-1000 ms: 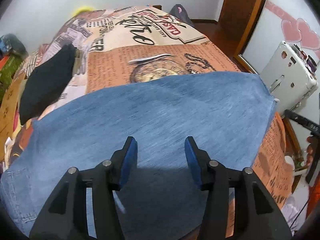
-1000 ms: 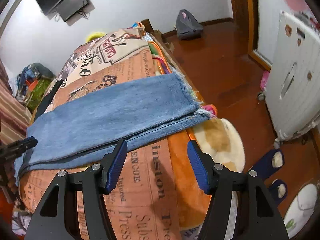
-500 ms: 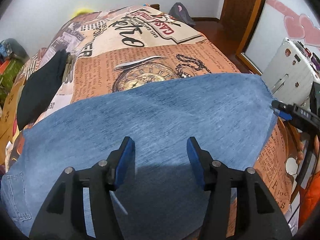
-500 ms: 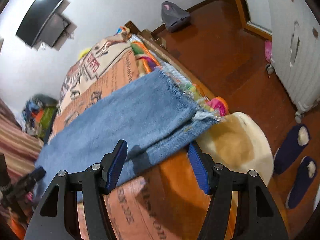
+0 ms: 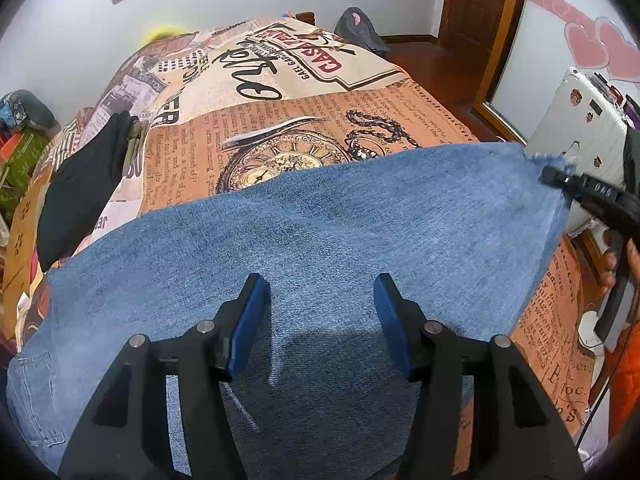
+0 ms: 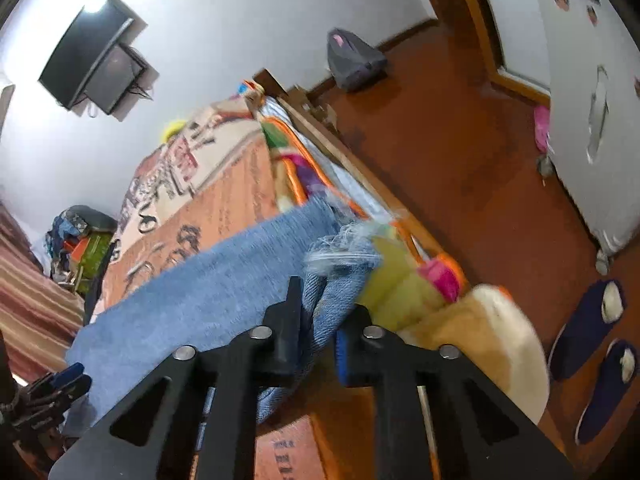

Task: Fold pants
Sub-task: 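Lift the frayed hem with the right tool and lay it over the jeans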

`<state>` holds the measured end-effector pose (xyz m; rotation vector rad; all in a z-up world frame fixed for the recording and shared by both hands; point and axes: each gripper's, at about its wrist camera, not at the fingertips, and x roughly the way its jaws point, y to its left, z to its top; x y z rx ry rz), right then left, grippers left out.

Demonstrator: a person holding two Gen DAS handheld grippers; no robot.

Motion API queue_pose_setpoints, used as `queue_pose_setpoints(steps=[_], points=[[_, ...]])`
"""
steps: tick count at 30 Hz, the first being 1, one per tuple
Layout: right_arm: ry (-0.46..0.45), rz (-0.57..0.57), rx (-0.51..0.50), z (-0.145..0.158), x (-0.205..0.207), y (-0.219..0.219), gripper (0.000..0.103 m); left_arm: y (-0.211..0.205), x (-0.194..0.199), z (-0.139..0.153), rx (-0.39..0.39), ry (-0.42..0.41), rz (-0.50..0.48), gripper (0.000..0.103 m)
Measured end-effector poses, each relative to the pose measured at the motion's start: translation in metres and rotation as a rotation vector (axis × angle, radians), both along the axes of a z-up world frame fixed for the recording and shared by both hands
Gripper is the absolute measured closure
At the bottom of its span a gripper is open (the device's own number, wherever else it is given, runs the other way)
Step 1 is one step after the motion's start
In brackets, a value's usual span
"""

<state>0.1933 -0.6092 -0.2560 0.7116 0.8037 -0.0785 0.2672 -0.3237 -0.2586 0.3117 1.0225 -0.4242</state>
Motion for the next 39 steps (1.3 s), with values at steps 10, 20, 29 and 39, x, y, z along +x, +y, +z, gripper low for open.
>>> queue_pose_setpoints(steps=[10, 20, 29, 39], points=[[-0.162, 0.044, -0.146, 0.086, 0.001, 0.020, 0.094, 0.011, -0.009, 0.009, -0.051, 0.019, -0.043, 0.045], [-0.351, 0.164, -0.268, 0.179, 0.004, 0.084, 0.095, 0.072, -0.018, 0.045, -0.148, -0.038, 0.024, 0.045], [-0.479, 0.327, -0.312, 0.221, 0.012, 0.178, 0.095, 0.171, -0.018, 0.088, -0.218, -0.141, 0.130, 0.045], [-0.482, 0.563, -0.282, 0.206, 0.035, 0.286, 0.095, 0.261, -0.039, 0.115, -0.250, -0.234, 0.238, 0.041]])
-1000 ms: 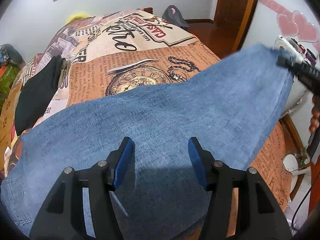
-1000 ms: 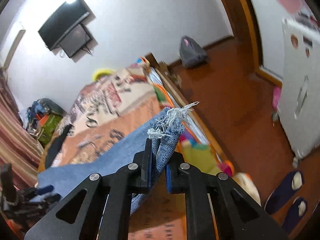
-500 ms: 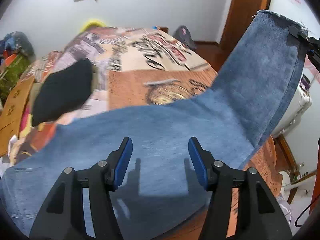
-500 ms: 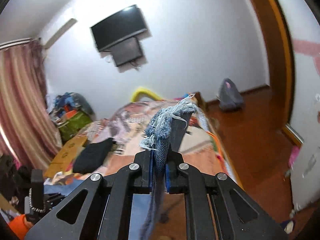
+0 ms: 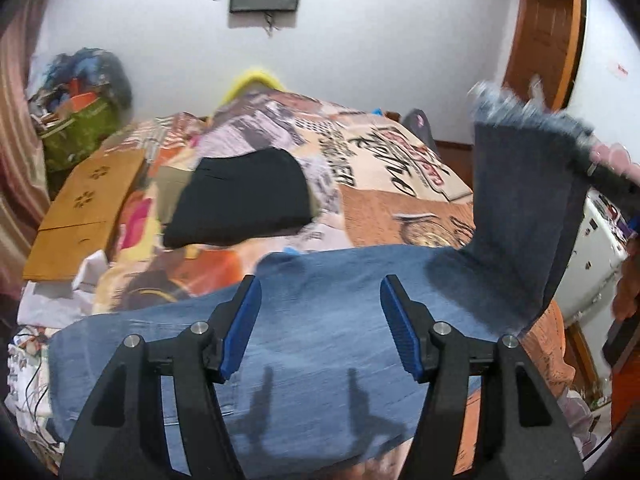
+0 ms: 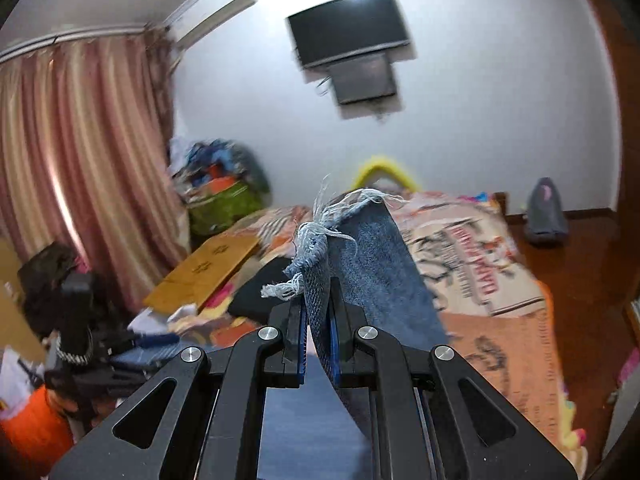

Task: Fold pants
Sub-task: 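Lift the frayed hem with the right tool and lay it over the jeans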

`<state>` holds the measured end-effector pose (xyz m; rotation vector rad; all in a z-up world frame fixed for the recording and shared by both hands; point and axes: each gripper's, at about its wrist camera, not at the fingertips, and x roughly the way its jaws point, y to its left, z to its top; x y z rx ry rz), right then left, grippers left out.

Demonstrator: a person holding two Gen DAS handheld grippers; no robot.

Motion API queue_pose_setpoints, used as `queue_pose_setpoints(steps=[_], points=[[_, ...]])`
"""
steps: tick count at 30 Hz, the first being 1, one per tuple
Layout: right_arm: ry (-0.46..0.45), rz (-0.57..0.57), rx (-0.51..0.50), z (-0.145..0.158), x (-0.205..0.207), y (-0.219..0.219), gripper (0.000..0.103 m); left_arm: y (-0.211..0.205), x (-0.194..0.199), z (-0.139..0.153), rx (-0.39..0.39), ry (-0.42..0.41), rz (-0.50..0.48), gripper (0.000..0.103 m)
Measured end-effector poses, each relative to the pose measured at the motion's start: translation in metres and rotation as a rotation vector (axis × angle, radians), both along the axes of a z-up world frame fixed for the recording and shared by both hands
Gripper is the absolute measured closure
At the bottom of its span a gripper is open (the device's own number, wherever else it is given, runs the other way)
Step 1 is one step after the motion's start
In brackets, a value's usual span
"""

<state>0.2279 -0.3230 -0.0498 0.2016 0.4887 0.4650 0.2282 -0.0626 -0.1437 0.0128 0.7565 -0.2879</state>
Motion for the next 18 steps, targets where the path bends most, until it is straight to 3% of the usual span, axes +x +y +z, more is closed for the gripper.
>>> queue_pose_setpoints(steps=[8, 14, 18], points=[[0.146, 0.191, -0.027, -0.061, 0.010, 0.073, 0.095, 0.031, -0.013, -0.002, 0.010, -0.002, 0.059, 0.038], [0.273, 0.310, -0.116, -0.112, 0.010, 0.113, 0.095, 0.028, -0.008, -0.019, 0.001, 0.044, 0.061, 0.038], [0.361, 0.346, -0.126, -0.135, 0.010, 0.121, 0.089, 0.017, -0.004, -0.029, 0.001, 0.073, 0.044, 0.038]])
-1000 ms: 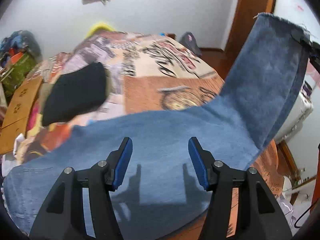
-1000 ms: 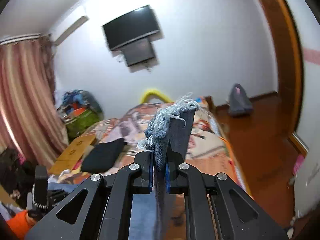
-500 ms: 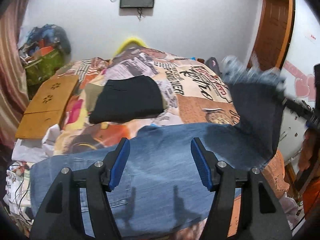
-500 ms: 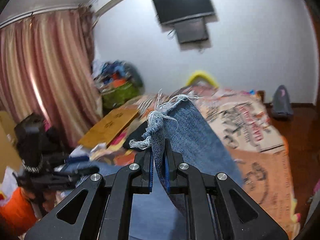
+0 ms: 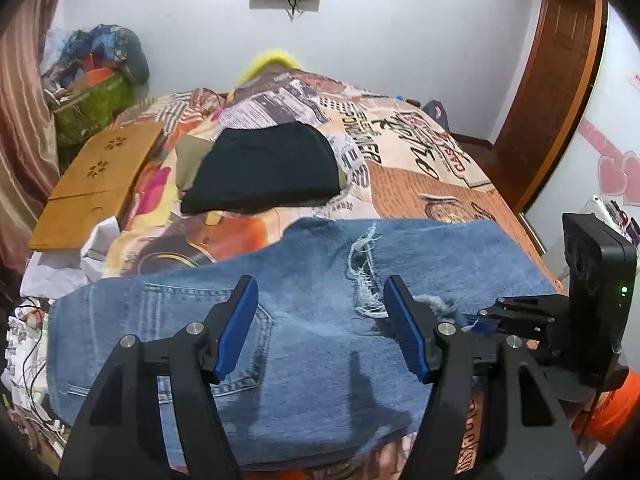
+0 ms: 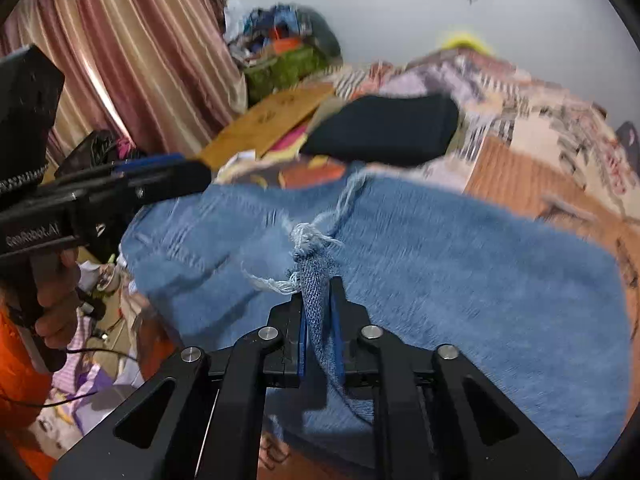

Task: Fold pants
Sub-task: 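Lift the frayed hem with the right tool and lay it over the jeans, then open the right tool and withdraw both tools from the jeans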

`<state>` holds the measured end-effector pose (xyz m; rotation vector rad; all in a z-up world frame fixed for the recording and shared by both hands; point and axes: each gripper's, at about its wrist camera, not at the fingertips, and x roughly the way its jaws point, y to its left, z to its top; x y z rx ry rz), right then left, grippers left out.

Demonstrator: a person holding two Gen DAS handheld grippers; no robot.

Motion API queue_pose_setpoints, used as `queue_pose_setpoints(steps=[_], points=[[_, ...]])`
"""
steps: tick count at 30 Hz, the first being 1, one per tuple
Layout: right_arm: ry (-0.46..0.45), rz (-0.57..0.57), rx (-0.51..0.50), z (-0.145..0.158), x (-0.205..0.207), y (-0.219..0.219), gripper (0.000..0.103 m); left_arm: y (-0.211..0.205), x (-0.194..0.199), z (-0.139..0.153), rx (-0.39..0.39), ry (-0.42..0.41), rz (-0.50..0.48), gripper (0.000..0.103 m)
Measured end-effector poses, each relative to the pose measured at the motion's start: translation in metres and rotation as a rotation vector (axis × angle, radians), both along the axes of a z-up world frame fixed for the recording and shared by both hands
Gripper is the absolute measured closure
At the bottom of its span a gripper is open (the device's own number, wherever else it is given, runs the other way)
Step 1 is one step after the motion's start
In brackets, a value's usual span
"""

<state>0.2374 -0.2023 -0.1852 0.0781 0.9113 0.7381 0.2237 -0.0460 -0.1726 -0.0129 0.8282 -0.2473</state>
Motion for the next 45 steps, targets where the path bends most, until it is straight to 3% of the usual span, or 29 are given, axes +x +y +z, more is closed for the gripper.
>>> queue_pose_setpoints(steps=[2, 5, 9, 15, 22, 30, 33, 38, 45], points=[[0.026, 0.007, 0.005, -0.002, -0.001, -0.002, 0.083, -0.006, 0.002, -0.002, 0.000, 0.007, -0.009, 0.038], [0.048, -0.003, 0.034, 0.004, -0.005, -0.012, 0.064, -0.019, 0.005, -0.004, 0.002, 0.013, -0.031, 0.038], [-0.022, -0.070, 0.023, 0.020, -0.022, -0.041, 0.058, -0.040, 0.009, -0.010, 0.014, 0.023, -0.064, 0.038], [-0.109, -0.305, -0.082, 0.032, -0.048, -0.122, 0.048, -0.072, 0.018, -0.030, 0.066, 0.057, -0.098, 0.038], [-0.018, -0.475, -0.129, 0.004, -0.070, -0.187, 0.047, -0.088, 0.027, -0.059, 0.113, 0.128, -0.084, 0.038], [0.016, -0.495, -0.140, -0.018, -0.060, -0.185, 0.047, -0.083, 0.022, -0.070, 0.117, 0.138, -0.058, 0.031], [0.008, -0.517, -0.115, -0.016, -0.062, -0.190, 0.047, -0.080, 0.020, -0.072, 0.124, 0.136, -0.050, 0.029], [0.005, -0.566, -0.164, -0.020, -0.063, -0.199, 0.047, -0.073, 0.016, -0.074, 0.146, 0.112, -0.037, 0.025], [0.026, -0.531, -0.162, -0.013, -0.070, -0.202, 0.047, -0.066, 0.010, -0.075, 0.139, 0.101, -0.045, 0.025]])
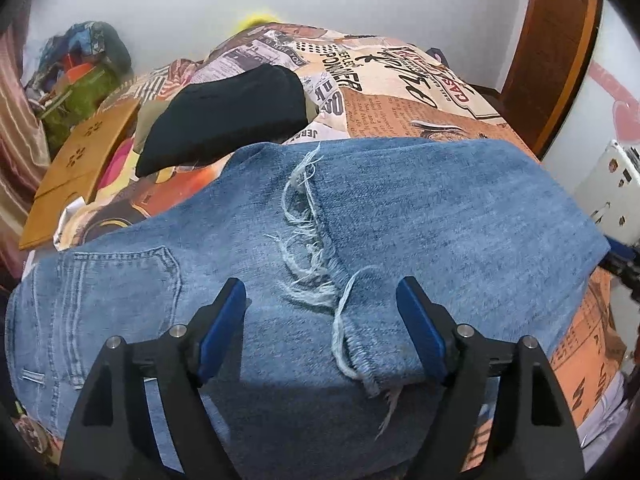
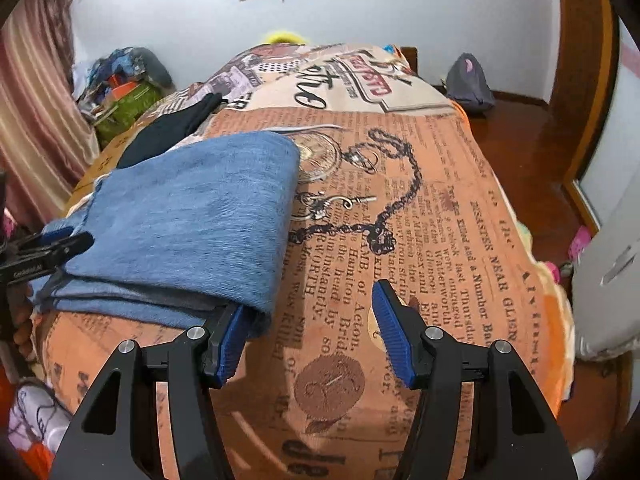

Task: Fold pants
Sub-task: 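Open the right tool and withdraw both tools from the jeans, then grasp the jeans waistband with the left tool and lift it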

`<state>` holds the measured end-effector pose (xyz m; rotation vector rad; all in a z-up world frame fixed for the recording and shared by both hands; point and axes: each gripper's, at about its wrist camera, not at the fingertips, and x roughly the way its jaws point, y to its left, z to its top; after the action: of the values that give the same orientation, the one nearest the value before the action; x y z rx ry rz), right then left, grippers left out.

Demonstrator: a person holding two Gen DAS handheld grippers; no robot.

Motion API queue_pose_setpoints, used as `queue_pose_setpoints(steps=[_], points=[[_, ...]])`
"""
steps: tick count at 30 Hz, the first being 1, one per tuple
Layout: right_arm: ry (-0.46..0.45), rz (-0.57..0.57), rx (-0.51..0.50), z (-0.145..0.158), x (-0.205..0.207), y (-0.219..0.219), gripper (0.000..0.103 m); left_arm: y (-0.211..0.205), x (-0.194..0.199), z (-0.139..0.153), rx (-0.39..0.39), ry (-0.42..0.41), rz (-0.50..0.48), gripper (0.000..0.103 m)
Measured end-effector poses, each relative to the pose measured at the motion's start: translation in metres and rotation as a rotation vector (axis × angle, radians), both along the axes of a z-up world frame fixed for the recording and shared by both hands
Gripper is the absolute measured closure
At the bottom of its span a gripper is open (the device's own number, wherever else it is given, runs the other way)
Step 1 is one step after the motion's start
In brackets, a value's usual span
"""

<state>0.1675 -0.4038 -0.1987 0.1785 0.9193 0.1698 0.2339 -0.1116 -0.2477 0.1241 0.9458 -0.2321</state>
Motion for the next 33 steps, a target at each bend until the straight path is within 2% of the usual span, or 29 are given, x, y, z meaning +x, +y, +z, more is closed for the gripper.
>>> queue_pose_setpoints(steps=[4, 7, 13, 17, 21, 25, 29, 33], points=[[-0.009, 0.031, -0.019, 0.016, -0.012, 0.000, 0.047, 0.014, -0.013, 0.008, 0.011, -0.021, -0.017, 0.025], [-0.031, 0.052, -0.032, 0.029, -0.019, 0.004, 0.047, 0.037, -0.026, 0.021, 0.026, -0.057, 0.015, 0.025], [-0.110, 0.106, -0.038, 0.058, -0.016, 0.030, 0.047, 0.114, -0.056, 0.055, 0.039, -0.142, 0.158, 0.025], [-0.172, 0.170, -0.015, 0.073, -0.003, 0.063, 0.047, 0.172, -0.077, 0.065, 0.013, -0.157, 0.266, 0.025], [-0.216, 0.245, -0.010, 0.079, 0.014, 0.104, 0.047, 0.219, -0.096, 0.055, -0.023, -0.130, 0.365, 0.025], [-0.234, 0.327, -0.010, 0.076, 0.028, 0.146, 0.047, 0.254, -0.109, 0.033, -0.097, -0.064, 0.431, 0.025], [-0.224, 0.395, -0.026, 0.065, 0.039, 0.183, 0.047, 0.269, -0.116, 0.010, -0.189, -0.005, 0.453, 0.025], [-0.176, 0.432, -0.047, 0.047, 0.049, 0.208, 0.047, 0.269, -0.118, -0.007, -0.268, 0.029, 0.439, 0.025]])
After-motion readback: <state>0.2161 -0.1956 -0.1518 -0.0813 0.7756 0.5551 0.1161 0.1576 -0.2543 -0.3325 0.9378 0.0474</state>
